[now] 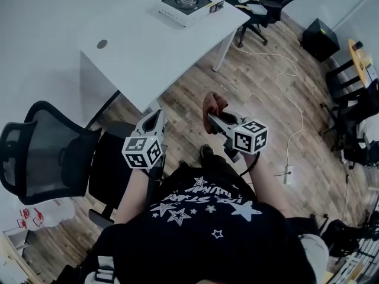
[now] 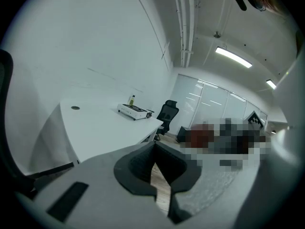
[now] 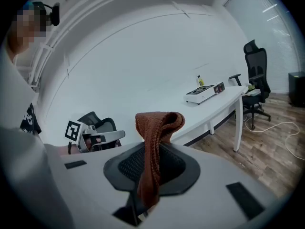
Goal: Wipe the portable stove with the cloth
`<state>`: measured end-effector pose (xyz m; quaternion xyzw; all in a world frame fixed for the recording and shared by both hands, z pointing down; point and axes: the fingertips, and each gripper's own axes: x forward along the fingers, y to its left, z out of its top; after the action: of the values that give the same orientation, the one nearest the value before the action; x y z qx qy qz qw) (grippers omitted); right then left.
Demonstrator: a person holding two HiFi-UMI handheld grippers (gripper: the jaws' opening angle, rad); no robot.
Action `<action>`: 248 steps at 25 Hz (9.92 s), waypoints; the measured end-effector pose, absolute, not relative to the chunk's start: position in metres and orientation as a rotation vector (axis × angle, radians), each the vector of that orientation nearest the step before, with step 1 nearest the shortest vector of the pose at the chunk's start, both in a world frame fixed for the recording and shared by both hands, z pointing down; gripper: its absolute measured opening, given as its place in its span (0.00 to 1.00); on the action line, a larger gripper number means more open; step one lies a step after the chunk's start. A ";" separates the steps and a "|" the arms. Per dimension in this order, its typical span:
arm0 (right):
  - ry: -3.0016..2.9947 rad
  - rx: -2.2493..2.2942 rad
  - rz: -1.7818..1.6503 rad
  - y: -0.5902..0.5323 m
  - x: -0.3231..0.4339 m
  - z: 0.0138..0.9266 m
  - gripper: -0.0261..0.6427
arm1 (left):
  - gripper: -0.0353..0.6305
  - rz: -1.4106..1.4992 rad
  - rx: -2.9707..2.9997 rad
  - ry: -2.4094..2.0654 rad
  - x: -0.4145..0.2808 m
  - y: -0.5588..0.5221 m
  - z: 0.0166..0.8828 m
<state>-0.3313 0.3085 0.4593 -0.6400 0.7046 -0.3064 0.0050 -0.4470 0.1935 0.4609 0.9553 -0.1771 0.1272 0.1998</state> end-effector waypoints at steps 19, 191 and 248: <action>2.200 -1.928 -0.993 0.231 -0.191 0.476 0.13 | 0.06 0.388 2.621 -0.666 -0.354 0.118 0.475; 2.567 -1.547 -1.600 -0.349 0.331 0.517 0.13 | 0.06 0.313 2.202 -1.293 0.041 -0.263 0.491; 3.038 -1.066 -1.625 -0.276 -0.006 0.511 0.13 | 0.06 0.294 2.180 -1.215 -0.109 -0.217 0.492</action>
<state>-0.0056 -0.2761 0.5107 -0.2876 0.8197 -0.4386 -0.2303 -0.1086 -0.2172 0.4925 0.8250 -0.4599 0.1114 0.3091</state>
